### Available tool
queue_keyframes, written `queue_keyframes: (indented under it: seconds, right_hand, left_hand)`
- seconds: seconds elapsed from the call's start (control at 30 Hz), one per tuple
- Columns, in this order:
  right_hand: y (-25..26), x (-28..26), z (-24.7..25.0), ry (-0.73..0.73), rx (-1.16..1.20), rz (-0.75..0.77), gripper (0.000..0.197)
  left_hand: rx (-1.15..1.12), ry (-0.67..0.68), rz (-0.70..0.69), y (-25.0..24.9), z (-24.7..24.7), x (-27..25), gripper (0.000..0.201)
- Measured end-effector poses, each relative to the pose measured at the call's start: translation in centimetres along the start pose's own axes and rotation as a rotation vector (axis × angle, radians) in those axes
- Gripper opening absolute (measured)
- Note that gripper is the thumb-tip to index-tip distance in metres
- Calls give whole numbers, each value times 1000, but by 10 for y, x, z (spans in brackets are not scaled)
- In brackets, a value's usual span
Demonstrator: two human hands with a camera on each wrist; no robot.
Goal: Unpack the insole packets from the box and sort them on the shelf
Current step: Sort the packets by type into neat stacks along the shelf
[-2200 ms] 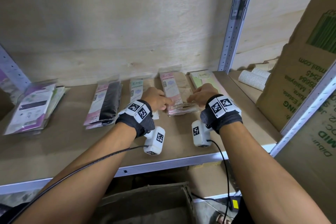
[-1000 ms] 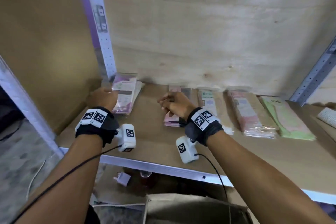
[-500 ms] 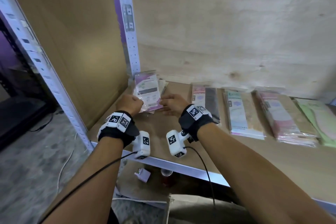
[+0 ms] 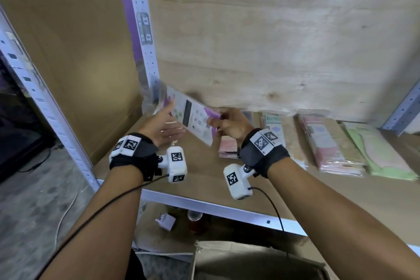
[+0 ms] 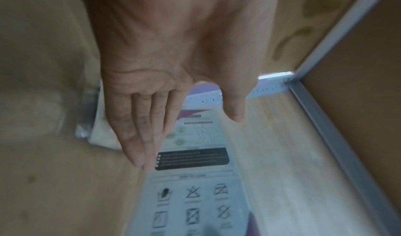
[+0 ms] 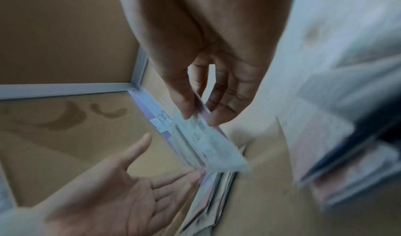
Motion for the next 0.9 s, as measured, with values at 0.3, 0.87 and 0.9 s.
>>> queue_keyframes:
  seconds: [0.3,0.87,0.9]
  right_hand:
    - [11,-52,52,33,-465,283,34]
    - [-79,-99,172,-137,47,-46,32]
    - [-79,-99,173,-97,106,-69,32]
  left_hand:
    - [-378,89,-25,2,-45,-12,24]
    - [-84,346,-51,49,-156,-26,22]
    - [-80,371,-63,52,-158,-28,22]
Point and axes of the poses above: each hand's wrist, its own x-axis towards the middle knuckle, its own z-axis out of the back of the hand, y = z × x, the point moved 1 cm from there along x, towards the middle knuckle
